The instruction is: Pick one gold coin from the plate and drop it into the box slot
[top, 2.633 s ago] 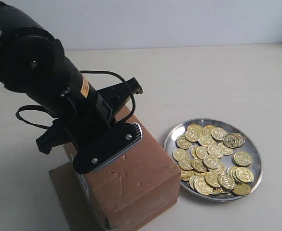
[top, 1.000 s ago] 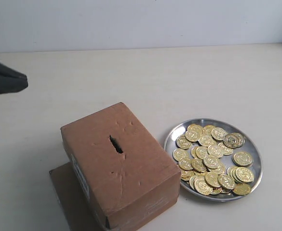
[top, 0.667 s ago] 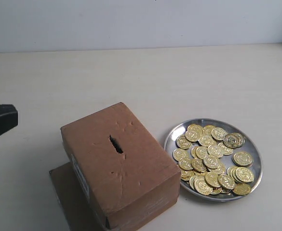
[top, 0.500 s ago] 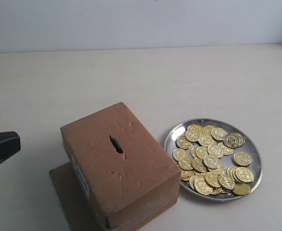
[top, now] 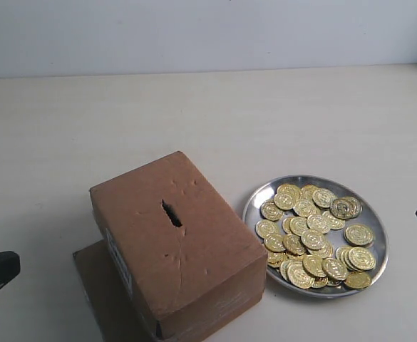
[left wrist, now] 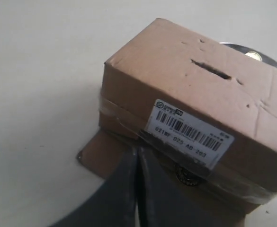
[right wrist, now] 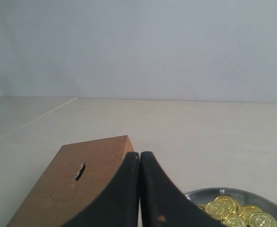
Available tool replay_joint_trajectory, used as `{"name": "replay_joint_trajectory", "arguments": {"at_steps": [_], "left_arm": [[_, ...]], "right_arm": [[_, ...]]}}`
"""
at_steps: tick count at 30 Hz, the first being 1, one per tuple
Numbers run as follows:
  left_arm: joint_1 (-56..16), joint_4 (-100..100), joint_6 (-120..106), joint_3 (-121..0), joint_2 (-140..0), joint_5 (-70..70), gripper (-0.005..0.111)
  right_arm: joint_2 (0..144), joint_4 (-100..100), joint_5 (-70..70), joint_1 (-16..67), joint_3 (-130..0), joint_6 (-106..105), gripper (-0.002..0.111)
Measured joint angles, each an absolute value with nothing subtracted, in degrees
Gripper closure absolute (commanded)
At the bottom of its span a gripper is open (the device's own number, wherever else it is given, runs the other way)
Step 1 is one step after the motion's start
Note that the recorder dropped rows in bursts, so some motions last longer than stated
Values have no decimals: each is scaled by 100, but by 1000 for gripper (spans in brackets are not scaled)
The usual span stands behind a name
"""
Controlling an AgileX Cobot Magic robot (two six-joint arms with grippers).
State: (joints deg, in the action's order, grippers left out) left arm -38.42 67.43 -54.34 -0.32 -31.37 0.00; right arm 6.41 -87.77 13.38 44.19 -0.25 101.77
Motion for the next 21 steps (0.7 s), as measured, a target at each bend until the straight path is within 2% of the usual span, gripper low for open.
{"name": "replay_joint_trajectory", "arguments": {"at_steps": [21], "left_arm": [[-3842, 6801, -5264, -21, -3137, -128, 107]], "right_arm": [[641, -8792, 1357, 4419, -25, 10190, 108]]}}
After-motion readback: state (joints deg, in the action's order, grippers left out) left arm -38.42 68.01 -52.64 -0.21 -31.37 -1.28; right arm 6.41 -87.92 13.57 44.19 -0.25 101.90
